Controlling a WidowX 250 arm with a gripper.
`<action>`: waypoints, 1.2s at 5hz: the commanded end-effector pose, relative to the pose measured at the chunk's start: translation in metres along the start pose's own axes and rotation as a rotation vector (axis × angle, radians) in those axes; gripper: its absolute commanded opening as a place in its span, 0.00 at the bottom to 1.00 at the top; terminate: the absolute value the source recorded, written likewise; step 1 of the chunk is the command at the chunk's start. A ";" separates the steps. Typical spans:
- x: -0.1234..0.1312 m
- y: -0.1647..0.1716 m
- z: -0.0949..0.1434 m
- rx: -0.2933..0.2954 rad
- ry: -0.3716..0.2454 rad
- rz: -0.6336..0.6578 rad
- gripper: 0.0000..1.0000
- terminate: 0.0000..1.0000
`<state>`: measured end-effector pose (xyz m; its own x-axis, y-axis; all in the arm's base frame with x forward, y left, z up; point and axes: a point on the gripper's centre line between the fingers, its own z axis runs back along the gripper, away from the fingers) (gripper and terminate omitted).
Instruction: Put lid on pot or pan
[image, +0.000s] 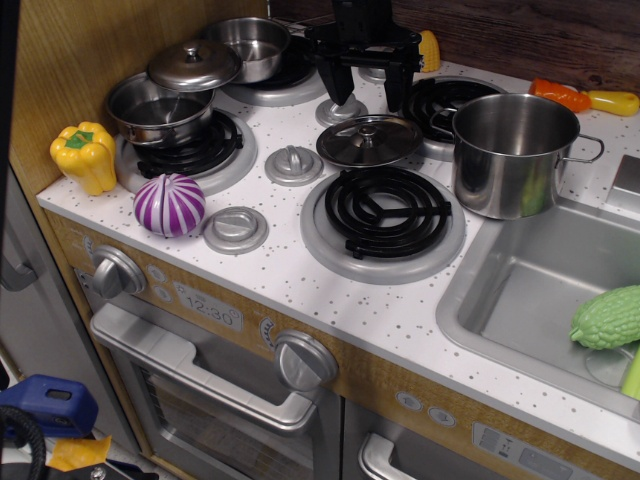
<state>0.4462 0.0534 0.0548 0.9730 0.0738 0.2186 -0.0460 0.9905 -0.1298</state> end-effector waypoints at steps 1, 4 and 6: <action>0.000 0.000 0.000 0.000 0.000 0.000 1.00 0.00; 0.001 0.010 -0.013 -0.007 -0.013 -0.013 1.00 0.00; 0.006 0.011 -0.019 -0.015 -0.015 -0.018 0.00 0.00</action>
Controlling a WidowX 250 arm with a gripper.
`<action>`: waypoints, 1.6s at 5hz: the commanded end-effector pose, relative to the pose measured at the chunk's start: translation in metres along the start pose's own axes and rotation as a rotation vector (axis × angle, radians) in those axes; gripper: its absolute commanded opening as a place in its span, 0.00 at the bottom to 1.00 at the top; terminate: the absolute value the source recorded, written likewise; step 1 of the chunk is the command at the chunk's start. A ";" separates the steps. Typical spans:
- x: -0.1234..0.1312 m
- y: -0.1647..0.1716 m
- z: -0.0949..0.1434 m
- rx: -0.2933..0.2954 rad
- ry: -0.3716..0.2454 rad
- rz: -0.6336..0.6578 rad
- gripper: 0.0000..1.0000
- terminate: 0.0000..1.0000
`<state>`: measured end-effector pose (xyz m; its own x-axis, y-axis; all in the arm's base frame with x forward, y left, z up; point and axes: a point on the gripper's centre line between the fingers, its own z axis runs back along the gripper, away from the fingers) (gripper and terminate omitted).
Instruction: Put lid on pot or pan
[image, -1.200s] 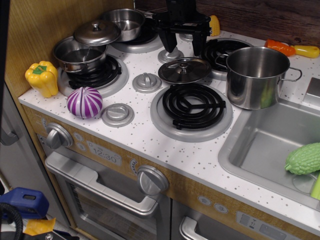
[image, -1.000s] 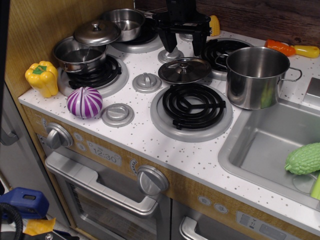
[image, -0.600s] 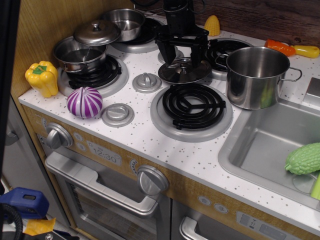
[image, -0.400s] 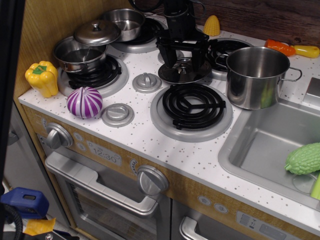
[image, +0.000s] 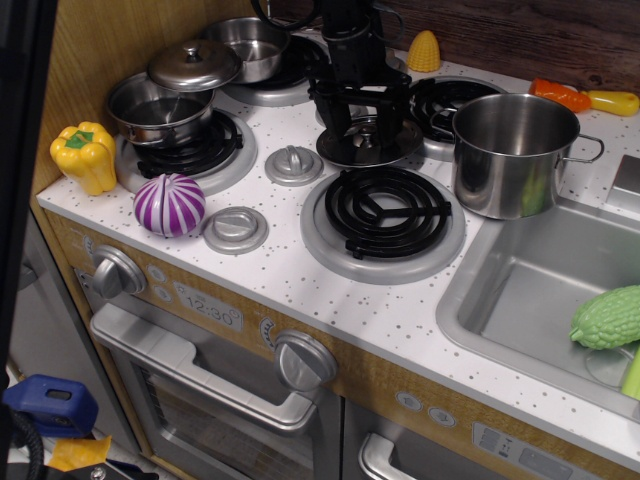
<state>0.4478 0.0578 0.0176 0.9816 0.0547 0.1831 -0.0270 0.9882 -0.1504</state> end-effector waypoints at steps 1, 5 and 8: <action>0.013 0.001 0.016 0.009 -0.056 -0.001 0.00 0.00; 0.013 -0.024 0.091 0.176 -0.052 0.050 0.00 0.00; 0.022 -0.078 0.119 0.281 -0.095 0.101 0.00 0.00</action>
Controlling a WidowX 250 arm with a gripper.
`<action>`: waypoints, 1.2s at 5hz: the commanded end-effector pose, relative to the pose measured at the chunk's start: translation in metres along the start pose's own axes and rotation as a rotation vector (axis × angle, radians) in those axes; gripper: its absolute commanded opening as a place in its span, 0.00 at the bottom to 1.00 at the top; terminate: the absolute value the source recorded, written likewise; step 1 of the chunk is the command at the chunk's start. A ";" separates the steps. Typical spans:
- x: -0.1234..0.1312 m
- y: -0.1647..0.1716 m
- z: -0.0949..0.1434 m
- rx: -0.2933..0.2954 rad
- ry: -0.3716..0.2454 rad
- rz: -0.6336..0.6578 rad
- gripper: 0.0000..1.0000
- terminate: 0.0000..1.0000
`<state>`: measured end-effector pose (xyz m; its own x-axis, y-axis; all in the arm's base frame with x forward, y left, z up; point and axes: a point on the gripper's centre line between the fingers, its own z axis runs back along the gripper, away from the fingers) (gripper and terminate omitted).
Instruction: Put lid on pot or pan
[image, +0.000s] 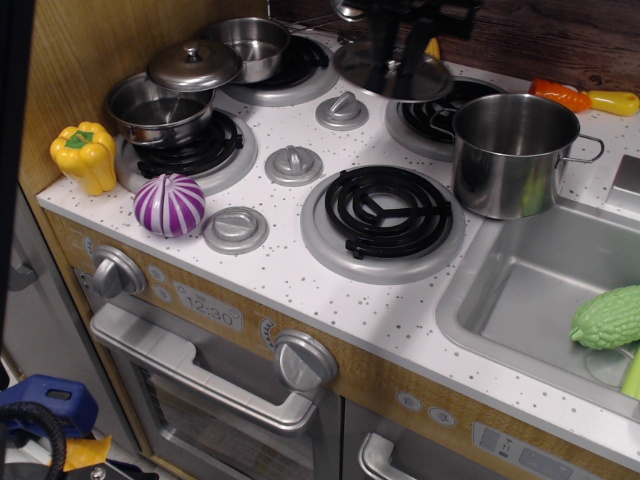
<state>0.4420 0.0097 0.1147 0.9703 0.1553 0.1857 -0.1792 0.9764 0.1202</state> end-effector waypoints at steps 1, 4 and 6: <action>0.017 -0.032 0.028 -0.051 -0.105 0.007 0.00 0.00; -0.001 -0.073 0.015 -0.088 -0.143 0.092 0.00 0.00; -0.010 -0.081 0.017 -0.076 -0.156 0.118 0.00 0.00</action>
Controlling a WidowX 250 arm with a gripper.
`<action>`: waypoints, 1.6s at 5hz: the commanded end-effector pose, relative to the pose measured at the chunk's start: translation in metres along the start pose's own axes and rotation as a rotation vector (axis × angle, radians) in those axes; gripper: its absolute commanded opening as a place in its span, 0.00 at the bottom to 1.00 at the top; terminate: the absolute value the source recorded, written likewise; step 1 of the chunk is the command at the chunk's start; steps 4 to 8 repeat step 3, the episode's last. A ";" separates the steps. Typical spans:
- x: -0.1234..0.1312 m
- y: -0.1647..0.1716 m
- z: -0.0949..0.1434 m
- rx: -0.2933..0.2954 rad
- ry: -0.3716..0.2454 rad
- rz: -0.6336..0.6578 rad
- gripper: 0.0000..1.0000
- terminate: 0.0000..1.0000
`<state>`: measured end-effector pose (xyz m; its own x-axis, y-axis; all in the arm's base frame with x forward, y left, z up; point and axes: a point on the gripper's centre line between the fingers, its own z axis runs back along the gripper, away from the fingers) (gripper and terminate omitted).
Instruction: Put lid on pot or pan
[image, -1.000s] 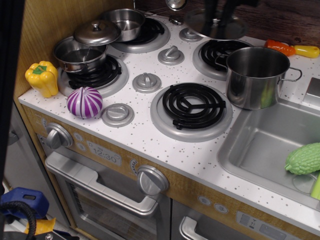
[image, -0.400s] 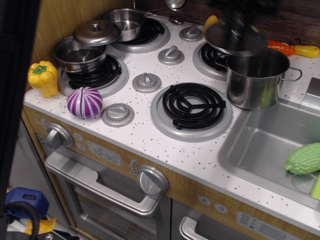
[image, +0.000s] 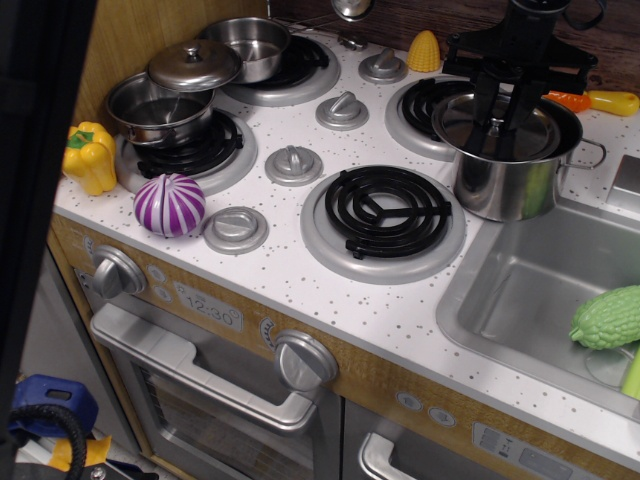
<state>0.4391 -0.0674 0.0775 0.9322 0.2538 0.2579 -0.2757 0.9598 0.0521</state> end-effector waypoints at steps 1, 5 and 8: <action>0.017 -0.006 0.035 -0.046 -0.103 -0.001 0.00 0.00; 0.030 -0.011 0.037 -0.062 -0.146 -0.035 1.00 1.00; 0.030 -0.011 0.037 -0.062 -0.146 -0.035 1.00 1.00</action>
